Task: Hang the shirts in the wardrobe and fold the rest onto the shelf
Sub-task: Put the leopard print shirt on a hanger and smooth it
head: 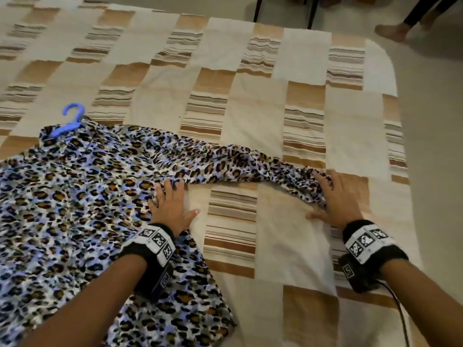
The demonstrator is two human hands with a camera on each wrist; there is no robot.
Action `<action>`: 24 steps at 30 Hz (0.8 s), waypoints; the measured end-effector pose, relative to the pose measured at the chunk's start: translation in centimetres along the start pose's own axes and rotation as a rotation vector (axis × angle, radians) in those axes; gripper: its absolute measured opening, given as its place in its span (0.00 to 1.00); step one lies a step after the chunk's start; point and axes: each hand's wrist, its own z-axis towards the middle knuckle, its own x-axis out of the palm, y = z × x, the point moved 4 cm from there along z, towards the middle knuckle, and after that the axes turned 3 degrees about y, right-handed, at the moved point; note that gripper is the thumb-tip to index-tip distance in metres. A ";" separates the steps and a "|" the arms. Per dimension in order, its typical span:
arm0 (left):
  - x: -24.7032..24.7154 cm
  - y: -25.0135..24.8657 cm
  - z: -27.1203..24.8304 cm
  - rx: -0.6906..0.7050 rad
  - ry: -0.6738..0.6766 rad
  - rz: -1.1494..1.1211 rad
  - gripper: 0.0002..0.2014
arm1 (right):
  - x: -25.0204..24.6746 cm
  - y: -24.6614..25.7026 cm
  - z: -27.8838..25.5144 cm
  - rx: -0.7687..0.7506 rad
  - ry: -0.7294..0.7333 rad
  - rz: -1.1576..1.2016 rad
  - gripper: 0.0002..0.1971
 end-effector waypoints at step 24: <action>-1.9 -5.0 6.1 -0.062 0.035 0.306 0.62 | -3.1 -9.1 7.8 0.456 -0.233 0.775 0.18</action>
